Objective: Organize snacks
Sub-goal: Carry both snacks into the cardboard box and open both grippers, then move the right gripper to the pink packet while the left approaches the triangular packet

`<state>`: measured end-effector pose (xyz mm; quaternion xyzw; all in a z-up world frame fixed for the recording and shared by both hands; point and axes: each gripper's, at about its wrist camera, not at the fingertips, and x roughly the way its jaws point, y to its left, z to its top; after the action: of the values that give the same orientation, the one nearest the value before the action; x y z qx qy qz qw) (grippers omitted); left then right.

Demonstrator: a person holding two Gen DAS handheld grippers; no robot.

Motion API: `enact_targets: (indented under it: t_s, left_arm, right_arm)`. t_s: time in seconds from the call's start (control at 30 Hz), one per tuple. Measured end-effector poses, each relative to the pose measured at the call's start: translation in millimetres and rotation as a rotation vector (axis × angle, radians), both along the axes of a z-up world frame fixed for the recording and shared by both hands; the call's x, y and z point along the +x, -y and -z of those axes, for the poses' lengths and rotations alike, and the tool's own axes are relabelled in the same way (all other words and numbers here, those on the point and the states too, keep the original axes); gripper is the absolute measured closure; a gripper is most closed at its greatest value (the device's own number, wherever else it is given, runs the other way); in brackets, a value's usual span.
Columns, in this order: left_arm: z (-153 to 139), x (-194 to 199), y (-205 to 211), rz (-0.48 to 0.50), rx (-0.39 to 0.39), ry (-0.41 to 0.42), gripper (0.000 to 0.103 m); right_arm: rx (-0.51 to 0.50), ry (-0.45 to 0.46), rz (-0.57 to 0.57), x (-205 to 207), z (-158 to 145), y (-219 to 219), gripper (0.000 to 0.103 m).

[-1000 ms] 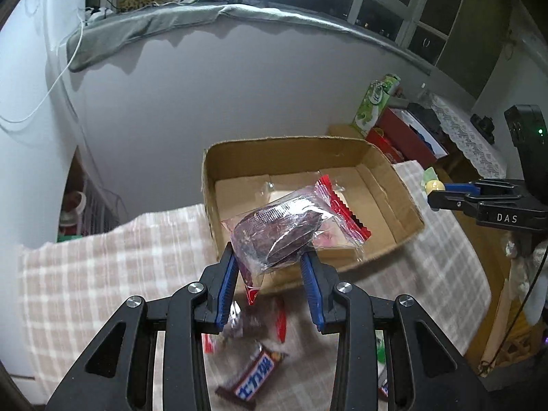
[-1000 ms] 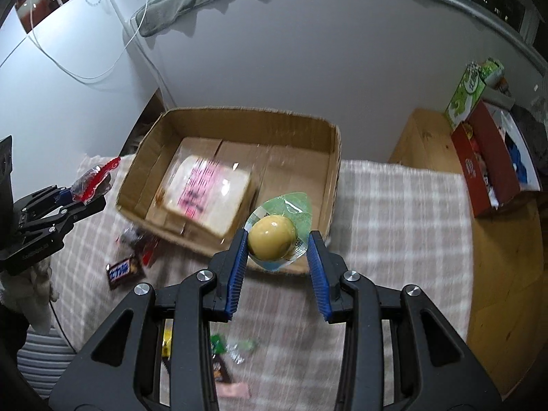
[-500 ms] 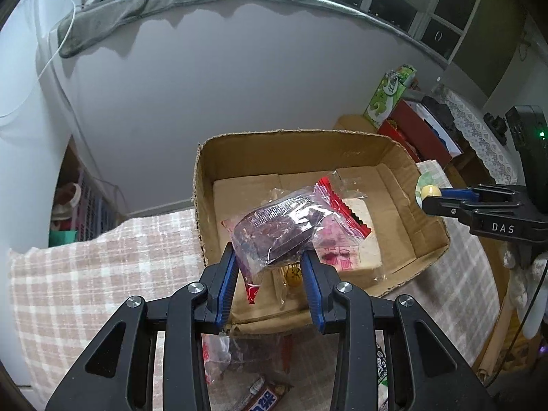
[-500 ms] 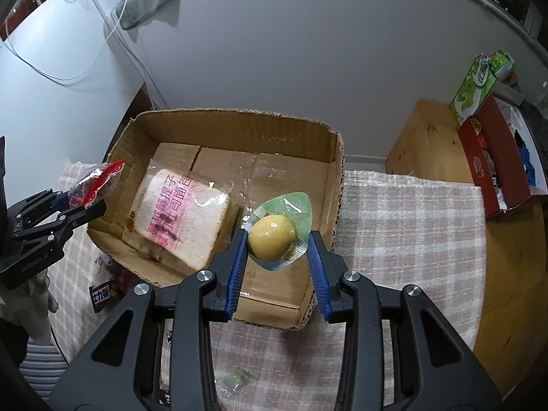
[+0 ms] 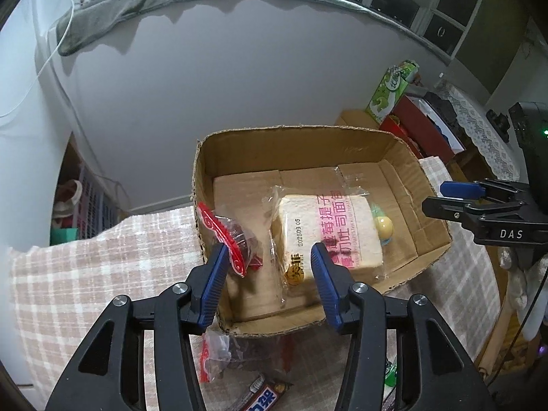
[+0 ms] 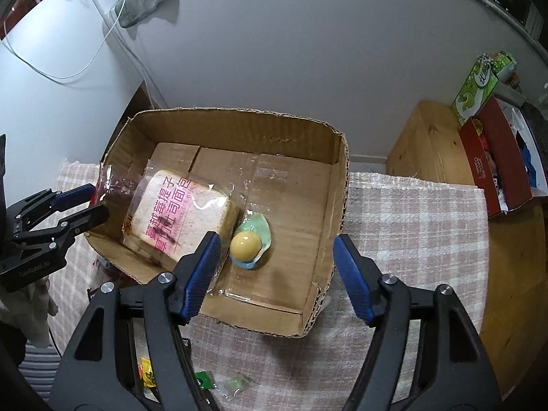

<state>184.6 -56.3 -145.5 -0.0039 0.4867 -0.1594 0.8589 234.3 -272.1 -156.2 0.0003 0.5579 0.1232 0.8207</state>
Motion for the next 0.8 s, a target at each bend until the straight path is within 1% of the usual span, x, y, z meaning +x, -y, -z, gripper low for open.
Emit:
enact_targets:
  t_s: [0.23, 0.43, 0.6, 0.8]
  left_arm:
    - [-13.8, -10.3, -5.0, -0.007, -0.021, 0.025, 0.054]
    - [-24.2, -32.6, -10.2, 0.005, -0.041, 0.036, 0.054]
    - [-29.2, -58.5, -16.5, 0.015, -0.058, 0.032, 0.054]
    - [-26.8, -96.1, -22.3, 0.018, -0.075, 0.014, 0.054]
  right_arm:
    - [0.006, 0.017, -0.006, -9.8, -11.6, -0.8, 0.032]
    - [0.032, 0.03, -0.02, -28.4, -23.6, 1.5, 0.032]
    - [0.068, 0.022, -0.043, -57.7, -31.1, 2.4, 0.032]
    - [0.086, -0.023, -0.08, -100.4, -24.1, 3.8, 0.032]
